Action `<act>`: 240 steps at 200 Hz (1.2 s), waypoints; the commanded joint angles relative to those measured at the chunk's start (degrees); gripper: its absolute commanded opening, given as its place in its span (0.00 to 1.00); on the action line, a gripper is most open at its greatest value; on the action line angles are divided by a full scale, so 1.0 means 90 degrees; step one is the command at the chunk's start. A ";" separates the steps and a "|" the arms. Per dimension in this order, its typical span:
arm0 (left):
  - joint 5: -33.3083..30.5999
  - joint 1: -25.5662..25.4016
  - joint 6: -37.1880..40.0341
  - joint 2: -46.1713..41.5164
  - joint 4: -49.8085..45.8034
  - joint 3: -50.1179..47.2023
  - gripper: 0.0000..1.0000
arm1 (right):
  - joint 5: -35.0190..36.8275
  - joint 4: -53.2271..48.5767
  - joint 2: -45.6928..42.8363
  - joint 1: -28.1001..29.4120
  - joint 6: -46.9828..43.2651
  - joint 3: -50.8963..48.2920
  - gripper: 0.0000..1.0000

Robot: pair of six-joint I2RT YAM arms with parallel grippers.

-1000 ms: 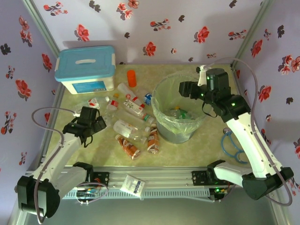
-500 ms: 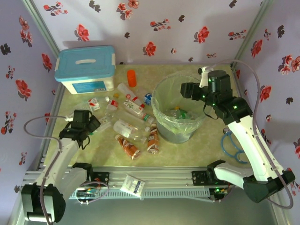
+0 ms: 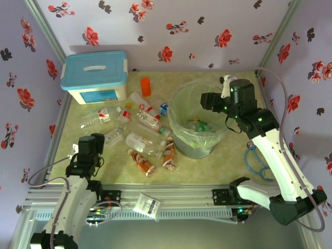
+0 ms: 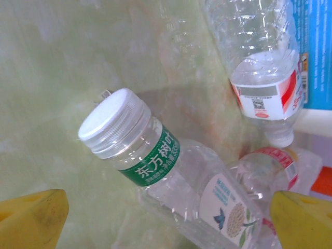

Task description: Put the plastic bottles in the bin

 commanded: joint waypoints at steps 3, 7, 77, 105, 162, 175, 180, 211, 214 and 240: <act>-0.0041 0.0071 -0.0870 0.0292 0.0812 -0.0315 1.00 | 0.0179 -0.0144 -0.0129 0.0028 -0.0049 -0.0114 0.73; -0.0036 0.0067 -0.0967 0.0374 0.0903 -0.0357 1.00 | 0.0195 -0.0154 -0.0133 0.0028 -0.0049 -0.0127 0.73; -0.0207 0.0182 -0.1967 0.1113 0.2096 -0.0836 0.98 | 0.0311 -0.0171 -0.0061 0.0028 -0.0066 -0.0155 0.73; -0.0178 0.0306 -0.2348 0.1605 0.2779 -0.1118 0.92 | 0.0264 -0.0137 0.0011 0.0023 -0.0038 -0.0133 0.73; 0.0055 0.0490 -0.2291 0.2406 0.3487 -0.1154 0.70 | 0.0318 -0.0184 -0.0035 0.0023 0.0011 -0.0194 0.73; 0.0085 0.0549 -0.2240 0.2463 0.3490 -0.1137 0.63 | 0.0332 -0.0195 -0.0065 0.0023 0.0015 -0.0211 0.73; 0.0096 0.0560 -0.2216 0.2459 0.3463 -0.1126 0.60 | 0.0345 -0.0205 -0.0077 0.0018 0.0011 -0.0215 0.73; 0.0082 0.0588 -0.2072 0.2125 0.3009 -0.0989 0.44 | 0.0367 -0.0244 -0.0145 0.0010 -0.0009 -0.0220 0.73; 0.0069 0.0587 -0.2044 0.2068 0.2945 -0.0971 0.44 | 0.0358 -0.0244 -0.0145 0.0008 -0.0009 -0.0220 0.73; -0.0058 0.0600 -0.1835 0.1457 0.2236 -0.0728 0.39 | 0.0339 -0.0209 -0.0158 0.0008 0.0001 -0.0244 0.73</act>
